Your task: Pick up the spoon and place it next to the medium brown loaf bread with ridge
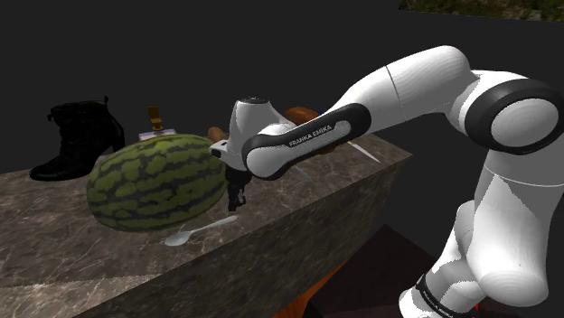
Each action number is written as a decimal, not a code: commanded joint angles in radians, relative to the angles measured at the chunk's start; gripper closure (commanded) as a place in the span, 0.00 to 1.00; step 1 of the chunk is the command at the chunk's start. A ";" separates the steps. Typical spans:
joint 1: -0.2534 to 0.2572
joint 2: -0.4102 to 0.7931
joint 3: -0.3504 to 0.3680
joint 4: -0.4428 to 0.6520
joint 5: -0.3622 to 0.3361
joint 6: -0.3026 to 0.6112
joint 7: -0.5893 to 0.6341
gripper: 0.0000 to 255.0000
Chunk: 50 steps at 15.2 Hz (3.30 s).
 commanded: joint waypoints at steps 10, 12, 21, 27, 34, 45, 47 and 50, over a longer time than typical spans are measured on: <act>0.001 0.057 0.051 0.093 0.002 -0.097 -0.204 0.00; 0.004 0.072 0.050 0.086 0.000 -0.075 -0.202 0.00; 0.012 0.092 0.043 0.078 -0.001 -0.047 -0.202 0.00; 0.012 0.115 0.040 0.127 -0.005 -0.073 -0.204 1.00; 0.022 0.073 0.032 0.117 -0.023 -0.035 -0.178 0.00; 0.111 0.087 0.024 0.050 -0.122 0.123 -0.037 0.00; 0.112 0.092 0.023 0.051 -0.123 0.128 -0.036 0.00; 0.113 0.093 0.022 0.051 -0.123 0.128 -0.037 0.00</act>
